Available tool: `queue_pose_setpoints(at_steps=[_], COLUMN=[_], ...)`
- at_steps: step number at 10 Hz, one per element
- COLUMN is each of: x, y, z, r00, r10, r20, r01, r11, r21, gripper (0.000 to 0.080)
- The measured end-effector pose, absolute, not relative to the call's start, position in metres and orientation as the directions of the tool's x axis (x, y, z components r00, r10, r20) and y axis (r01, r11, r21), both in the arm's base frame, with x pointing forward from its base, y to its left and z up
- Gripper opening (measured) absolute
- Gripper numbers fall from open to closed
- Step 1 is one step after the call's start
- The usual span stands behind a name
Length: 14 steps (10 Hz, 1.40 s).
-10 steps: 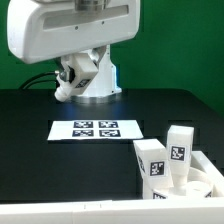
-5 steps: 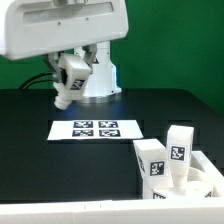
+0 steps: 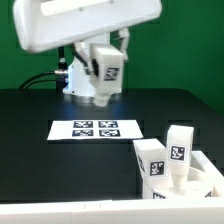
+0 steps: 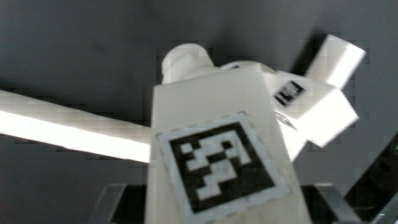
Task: Assemble stool
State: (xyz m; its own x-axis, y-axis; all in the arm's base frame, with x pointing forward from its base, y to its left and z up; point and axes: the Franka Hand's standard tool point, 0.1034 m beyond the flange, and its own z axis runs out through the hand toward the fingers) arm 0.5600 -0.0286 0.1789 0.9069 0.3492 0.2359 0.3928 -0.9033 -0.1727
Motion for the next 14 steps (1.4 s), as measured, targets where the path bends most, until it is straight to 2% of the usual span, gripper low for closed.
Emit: queue_pose_setpoints(at_steps=[2,3,5,6,7,8,11,14], x=[0.559,0.561,0.603,0.619,0.623,0.622,0.622,0.648], y=[-0.029,-0.025,0.018,0.032,0.032,0.026,0.026,0.079], z=[0.177,0.177,0.176,0.174,0.175,0.174,0.173,0.162], r00=[0.909,0.926,0.966,0.976,0.976,0.977,0.977,0.939], r10=[0.347,0.306,0.143,0.066,0.032,0.043,0.038,-0.115], r20=[0.231,0.221,0.216,0.209,0.213,0.211,0.21,0.324], r01=[0.389,0.348,0.198,0.124,0.096,0.103,0.097,-0.033], r11=[-0.905,-0.919,-0.945,-0.953,-0.949,-0.953,-0.955,-0.969], r21=[-0.172,-0.188,-0.26,-0.277,-0.299,-0.284,-0.28,-0.246], gripper=[0.032,0.032,0.032,0.032,0.032,0.032,0.032,0.032])
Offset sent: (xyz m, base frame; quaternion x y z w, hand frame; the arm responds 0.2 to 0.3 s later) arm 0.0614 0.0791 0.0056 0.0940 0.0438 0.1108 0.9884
